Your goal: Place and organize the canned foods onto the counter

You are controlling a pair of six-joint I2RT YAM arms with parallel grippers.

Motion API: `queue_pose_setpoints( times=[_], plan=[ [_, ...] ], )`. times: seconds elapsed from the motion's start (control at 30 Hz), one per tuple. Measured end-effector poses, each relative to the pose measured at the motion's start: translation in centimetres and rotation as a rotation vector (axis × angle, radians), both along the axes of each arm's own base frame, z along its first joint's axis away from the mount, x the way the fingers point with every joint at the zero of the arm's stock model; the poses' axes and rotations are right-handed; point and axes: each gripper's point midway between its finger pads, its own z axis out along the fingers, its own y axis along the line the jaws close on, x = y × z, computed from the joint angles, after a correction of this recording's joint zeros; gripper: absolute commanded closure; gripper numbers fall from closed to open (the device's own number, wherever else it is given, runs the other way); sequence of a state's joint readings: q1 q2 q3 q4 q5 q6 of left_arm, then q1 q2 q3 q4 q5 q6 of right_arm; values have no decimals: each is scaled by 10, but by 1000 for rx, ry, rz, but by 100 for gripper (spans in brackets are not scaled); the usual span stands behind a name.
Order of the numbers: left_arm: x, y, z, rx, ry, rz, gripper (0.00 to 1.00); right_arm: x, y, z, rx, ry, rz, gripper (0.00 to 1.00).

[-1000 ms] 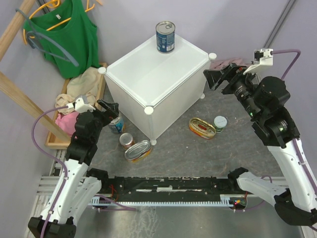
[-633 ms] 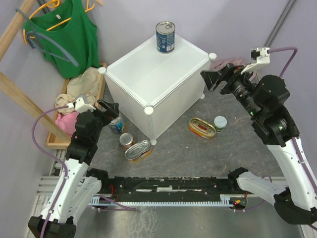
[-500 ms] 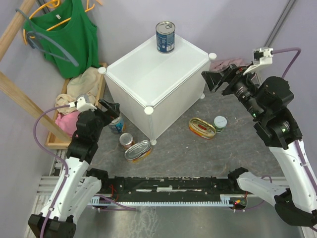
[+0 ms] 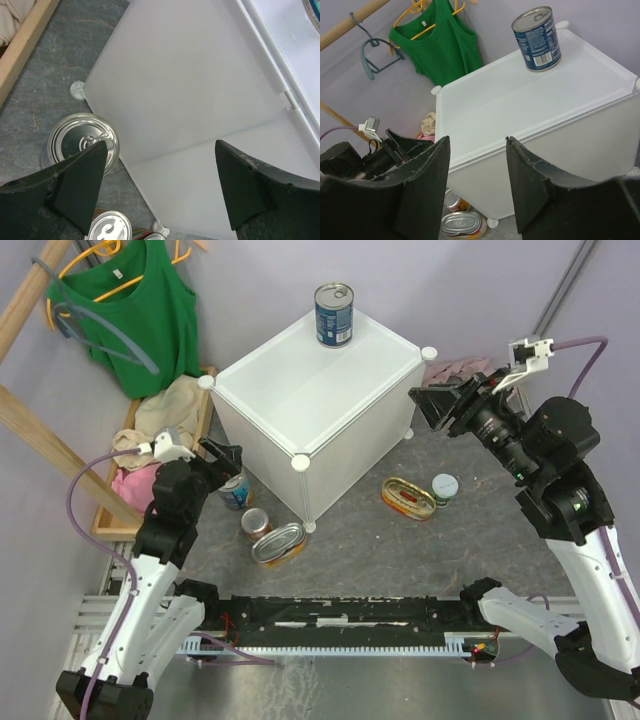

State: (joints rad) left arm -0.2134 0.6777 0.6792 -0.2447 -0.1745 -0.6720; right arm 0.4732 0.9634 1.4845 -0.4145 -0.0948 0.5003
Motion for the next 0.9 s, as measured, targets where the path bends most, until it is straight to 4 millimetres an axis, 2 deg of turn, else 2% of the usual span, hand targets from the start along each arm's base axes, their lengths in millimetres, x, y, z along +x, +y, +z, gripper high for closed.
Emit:
queue_pose_setpoints(
  times=[0.13,0.23,0.37,0.43,0.57,0.7,0.9],
  plan=[
    [0,-1,5,-3,-9,-2,6,-3,3,2,9,-2,23,54],
    [0,0,8,-2,-13,-3,6,-7,5,1,17,-4,42,54],
    [2,1,6,22,17,0,3,-11,7,-10,24,12,60,41],
    [5,1,0,44,61,-1,3,-11,8,-17,26,22,67,31],
    [11,1,-27,75,176,-1,2,-8,12,-31,20,56,75,22],
    [7,9,-58,136,300,25,1,-7,14,-39,10,71,84,20],
    [3,22,-89,218,427,60,0,-7,15,-43,2,77,90,19]
  ],
)
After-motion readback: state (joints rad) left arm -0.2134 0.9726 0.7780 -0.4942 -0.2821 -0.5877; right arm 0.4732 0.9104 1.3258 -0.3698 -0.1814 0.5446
